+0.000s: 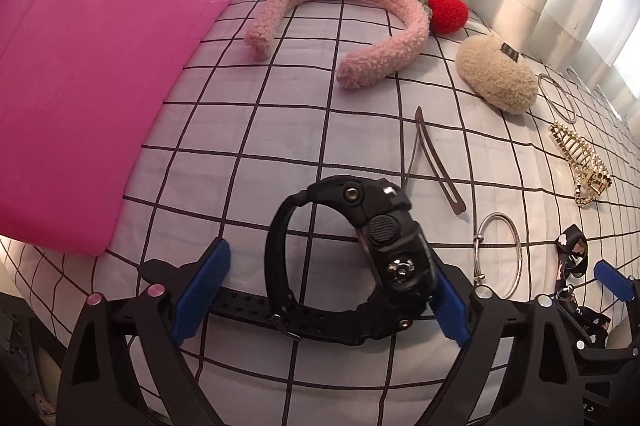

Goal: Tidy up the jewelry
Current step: 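Close the left tool on the black watch while the right tool grasps the floral clip, then carry the watch in the left tool and clip in the right tool over the pink tub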

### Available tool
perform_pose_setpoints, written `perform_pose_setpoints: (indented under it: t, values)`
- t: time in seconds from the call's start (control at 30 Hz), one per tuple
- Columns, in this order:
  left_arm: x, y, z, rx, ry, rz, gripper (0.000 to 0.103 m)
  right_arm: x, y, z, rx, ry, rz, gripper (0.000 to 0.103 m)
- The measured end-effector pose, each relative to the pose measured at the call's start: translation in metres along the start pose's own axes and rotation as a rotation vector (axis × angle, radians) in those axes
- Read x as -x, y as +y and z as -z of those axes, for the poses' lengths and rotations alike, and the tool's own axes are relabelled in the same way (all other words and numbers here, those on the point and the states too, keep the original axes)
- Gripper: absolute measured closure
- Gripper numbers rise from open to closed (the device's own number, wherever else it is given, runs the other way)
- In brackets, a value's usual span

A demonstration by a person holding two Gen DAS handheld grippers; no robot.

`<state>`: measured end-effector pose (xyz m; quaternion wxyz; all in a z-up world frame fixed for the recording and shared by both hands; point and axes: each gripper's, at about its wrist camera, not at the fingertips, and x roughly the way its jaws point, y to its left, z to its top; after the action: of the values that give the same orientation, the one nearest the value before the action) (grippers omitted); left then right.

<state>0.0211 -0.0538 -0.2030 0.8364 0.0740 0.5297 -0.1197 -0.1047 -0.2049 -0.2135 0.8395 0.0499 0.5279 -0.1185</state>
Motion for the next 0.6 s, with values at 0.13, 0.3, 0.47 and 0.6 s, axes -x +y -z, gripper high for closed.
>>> perform_pose_setpoints:
  t: [0.13, 0.3, 0.47, 0.6]
  values:
    - [0.006, -0.002, 0.003, 0.002, -0.017, 0.005, 0.040, 0.005, 0.004, 0.001, 0.022, -0.025, -0.016, 0.037]
    - [0.005, 0.002, 0.001, 0.007, -0.008, 0.024, 0.043, 0.010, 0.005, -0.003, 0.037, -0.041, -0.015, 0.085]
    - [0.009, 0.004, 0.002, 0.017, 0.010, 0.049, 0.045, 0.014, -0.005, -0.004, -0.001, -0.055, -0.054, 0.086]
    - [0.022, 0.006, 0.004, 0.022, 0.001, 0.056, 0.045, 0.025, -0.012, -0.008, -0.039, -0.078, -0.087, 0.086]
